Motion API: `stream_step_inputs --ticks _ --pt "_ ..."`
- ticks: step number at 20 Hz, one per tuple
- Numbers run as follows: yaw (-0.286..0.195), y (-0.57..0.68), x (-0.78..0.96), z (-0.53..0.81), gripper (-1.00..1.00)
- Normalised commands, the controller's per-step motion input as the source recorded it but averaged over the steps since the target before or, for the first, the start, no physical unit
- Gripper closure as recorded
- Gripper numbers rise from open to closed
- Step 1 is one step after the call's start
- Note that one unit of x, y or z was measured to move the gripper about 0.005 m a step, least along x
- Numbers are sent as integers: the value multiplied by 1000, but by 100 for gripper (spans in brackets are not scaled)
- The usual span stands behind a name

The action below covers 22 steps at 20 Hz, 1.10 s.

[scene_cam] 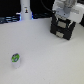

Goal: Open the kcup holder, insert the kcup into the holder, and close the kcup holder

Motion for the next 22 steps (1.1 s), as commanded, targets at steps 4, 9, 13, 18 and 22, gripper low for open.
stream_step_inputs --ticks 4,9,13,18,22 --pt "-16 -36 160 1 100" --pt "-43 -132 644 139 100" --pt "-52 -167 811 193 100" --pt "-47 -231 968 180 100" --pt "-44 -232 993 138 100"
